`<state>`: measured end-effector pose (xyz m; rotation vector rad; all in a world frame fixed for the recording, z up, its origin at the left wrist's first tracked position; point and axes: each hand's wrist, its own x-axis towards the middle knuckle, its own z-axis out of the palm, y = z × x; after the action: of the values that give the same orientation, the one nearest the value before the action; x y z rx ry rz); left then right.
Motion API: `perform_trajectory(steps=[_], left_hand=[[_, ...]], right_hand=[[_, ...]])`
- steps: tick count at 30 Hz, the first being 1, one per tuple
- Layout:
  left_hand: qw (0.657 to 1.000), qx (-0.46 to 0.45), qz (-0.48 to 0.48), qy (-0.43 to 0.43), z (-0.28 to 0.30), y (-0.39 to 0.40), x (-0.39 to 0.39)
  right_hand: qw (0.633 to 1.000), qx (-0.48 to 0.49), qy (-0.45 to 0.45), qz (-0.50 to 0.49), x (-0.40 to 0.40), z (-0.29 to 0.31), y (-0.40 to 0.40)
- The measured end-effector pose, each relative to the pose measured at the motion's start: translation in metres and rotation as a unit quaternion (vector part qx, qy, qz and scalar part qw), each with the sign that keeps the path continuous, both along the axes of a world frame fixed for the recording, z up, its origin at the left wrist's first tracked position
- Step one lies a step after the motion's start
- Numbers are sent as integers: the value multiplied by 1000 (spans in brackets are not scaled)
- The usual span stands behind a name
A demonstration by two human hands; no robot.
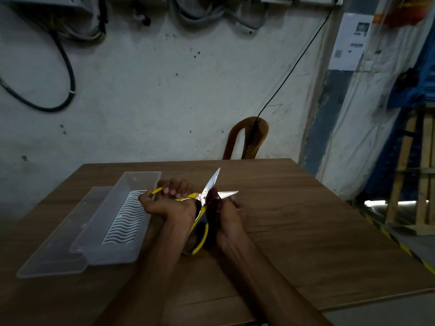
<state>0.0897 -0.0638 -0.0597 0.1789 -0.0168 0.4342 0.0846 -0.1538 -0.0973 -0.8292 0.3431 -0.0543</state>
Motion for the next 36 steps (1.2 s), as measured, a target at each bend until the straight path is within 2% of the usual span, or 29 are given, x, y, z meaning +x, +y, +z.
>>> perform_trajectory(steps=[6, 18, 22, 26, 29, 32, 36], left_hand=[[1000, -9, -1, -10, 7, -3, -4], [999, 30, -13, -31, 12, -3, -9], [999, 26, -23, -32, 13, -5, -10], [999, 19, -14, -27, 12, 1, -8], [999, -17, -2, -35, 11, 9, -5], [999, -22, 4, -37, 11, 11, -6], [999, -2, -6, -35, 10, 6, -6]], right_hand=[[996, 49, 26, -73, 1, 12, -12], [992, 72, 38, -92, 0, 6, -13], [995, 83, 37, -49, 11, -10, -15], [997, 50, 12, 51, 16, -28, -12], [996, 52, 17, 76, 13, -32, -14], [994, 76, 11, 75, 38, -64, -25], [998, 40, -17, 43, 3, -11, -33]])
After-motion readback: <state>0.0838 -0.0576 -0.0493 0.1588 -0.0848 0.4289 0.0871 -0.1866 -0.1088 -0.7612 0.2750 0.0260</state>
